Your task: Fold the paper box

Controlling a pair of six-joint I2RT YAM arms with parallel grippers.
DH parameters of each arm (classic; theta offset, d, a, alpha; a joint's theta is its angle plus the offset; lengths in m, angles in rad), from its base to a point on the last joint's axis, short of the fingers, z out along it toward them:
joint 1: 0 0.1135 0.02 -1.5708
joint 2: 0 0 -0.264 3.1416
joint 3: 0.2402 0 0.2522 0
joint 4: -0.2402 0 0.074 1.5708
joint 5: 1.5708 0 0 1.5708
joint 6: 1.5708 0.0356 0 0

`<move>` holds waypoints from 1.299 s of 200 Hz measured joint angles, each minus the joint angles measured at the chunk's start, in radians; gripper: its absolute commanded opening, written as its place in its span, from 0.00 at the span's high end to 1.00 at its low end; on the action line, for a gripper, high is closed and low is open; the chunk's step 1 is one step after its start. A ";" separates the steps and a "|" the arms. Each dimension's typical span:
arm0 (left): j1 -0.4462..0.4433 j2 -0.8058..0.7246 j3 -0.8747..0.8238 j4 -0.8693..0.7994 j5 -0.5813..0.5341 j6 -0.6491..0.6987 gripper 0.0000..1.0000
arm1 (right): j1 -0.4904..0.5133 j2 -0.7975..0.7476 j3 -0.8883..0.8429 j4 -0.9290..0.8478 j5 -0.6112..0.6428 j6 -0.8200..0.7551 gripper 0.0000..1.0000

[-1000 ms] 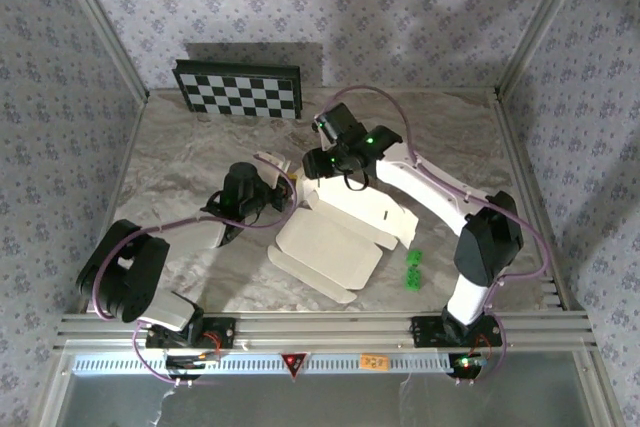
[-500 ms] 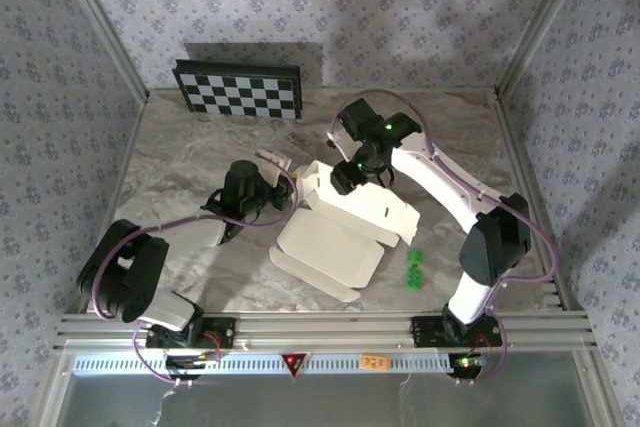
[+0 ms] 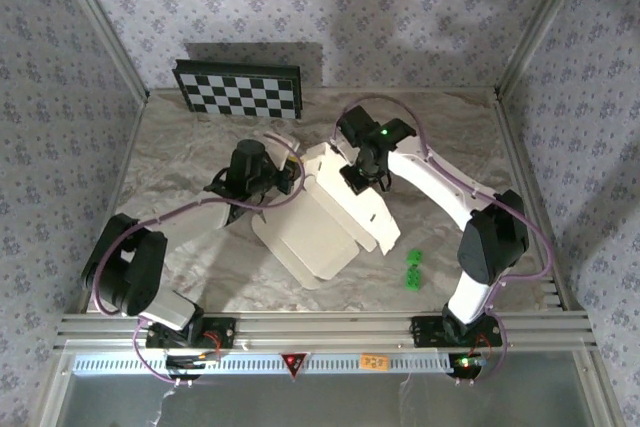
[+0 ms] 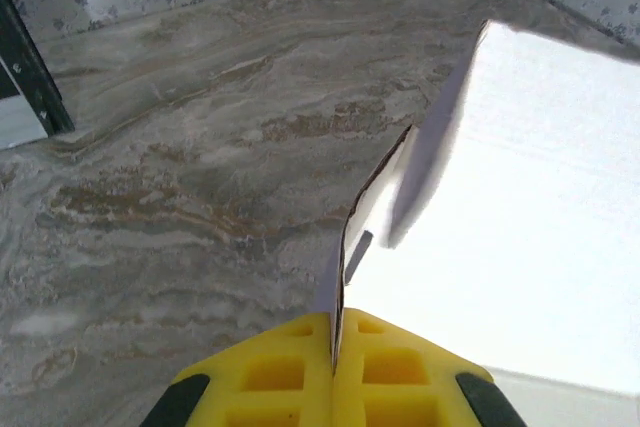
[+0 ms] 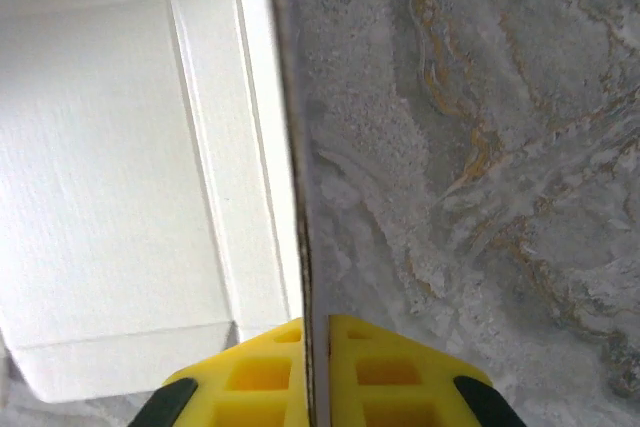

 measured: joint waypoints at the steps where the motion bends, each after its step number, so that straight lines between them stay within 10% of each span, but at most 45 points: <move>1: 0.000 0.001 0.002 -0.002 0.000 0.000 0.98 | 0.002 0.000 0.000 0.001 0.003 0.004 0.96; 126: 0.006 0.072 -0.036 0.064 0.006 -0.065 0.97 | 0.094 0.070 0.032 -0.013 0.175 0.142 0.94; 260: 0.006 0.087 -0.166 0.314 -0.013 -0.095 0.96 | 0.082 0.027 0.145 0.007 0.047 0.232 0.60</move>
